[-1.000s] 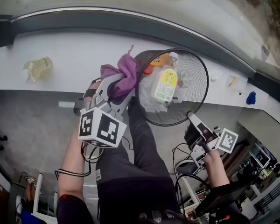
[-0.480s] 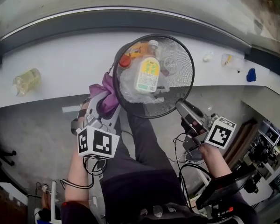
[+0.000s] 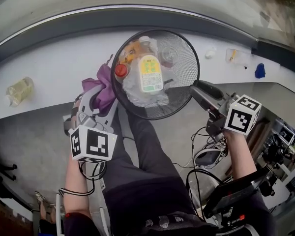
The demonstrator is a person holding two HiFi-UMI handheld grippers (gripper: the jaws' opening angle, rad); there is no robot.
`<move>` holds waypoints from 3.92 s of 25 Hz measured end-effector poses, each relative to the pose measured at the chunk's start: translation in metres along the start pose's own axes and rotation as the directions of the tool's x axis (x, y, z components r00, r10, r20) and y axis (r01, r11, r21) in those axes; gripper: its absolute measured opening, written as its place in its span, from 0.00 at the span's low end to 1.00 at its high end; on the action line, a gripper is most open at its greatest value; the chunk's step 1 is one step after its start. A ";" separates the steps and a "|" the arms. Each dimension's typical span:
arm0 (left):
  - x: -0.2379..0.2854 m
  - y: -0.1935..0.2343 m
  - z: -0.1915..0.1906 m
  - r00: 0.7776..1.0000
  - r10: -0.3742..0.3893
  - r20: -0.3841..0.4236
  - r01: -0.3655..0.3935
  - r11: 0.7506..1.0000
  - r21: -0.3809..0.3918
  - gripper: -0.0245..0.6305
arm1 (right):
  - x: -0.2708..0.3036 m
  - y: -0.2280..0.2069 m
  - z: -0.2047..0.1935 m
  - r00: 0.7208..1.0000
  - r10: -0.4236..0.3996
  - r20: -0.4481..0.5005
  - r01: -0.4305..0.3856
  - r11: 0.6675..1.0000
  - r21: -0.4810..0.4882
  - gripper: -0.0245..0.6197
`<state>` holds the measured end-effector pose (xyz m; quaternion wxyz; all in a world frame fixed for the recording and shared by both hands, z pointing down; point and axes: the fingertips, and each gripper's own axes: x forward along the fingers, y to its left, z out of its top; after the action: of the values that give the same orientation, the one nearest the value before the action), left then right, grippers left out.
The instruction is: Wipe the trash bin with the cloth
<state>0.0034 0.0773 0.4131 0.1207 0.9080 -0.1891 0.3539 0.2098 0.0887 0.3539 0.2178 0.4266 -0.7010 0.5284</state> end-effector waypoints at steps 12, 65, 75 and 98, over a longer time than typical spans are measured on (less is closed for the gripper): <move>-0.008 0.025 0.006 0.999 0.049 -0.012 -0.049 0.999 -0.002 0.22 | 0.042 0.000 0.051 0.985 -0.026 -0.169 -0.044 0.917 -0.397 0.19; -0.035 0.004 -0.046 0.995 0.086 -0.058 -0.091 0.992 -0.089 0.22 | 0.042 0.053 -0.038 0.891 0.138 0.432 -0.415 0.634 0.653 0.12; -0.035 -0.005 -0.053 0.991 0.111 -0.079 -0.130 0.946 -0.297 0.22 | 0.047 0.094 -0.060 0.932 0.214 0.293 -0.355 0.698 0.622 0.14; -0.042 0.074 -0.043 0.950 0.293 -0.110 -0.304 0.948 -0.093 0.22 | 0.074 0.048 0.034 0.974 0.152 0.166 -0.200 0.924 0.327 0.18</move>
<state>-0.0823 0.0362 0.4212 0.1237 0.8431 -0.3375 0.3999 0.1349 0.0333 0.3709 0.0435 0.4285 -0.6475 0.6286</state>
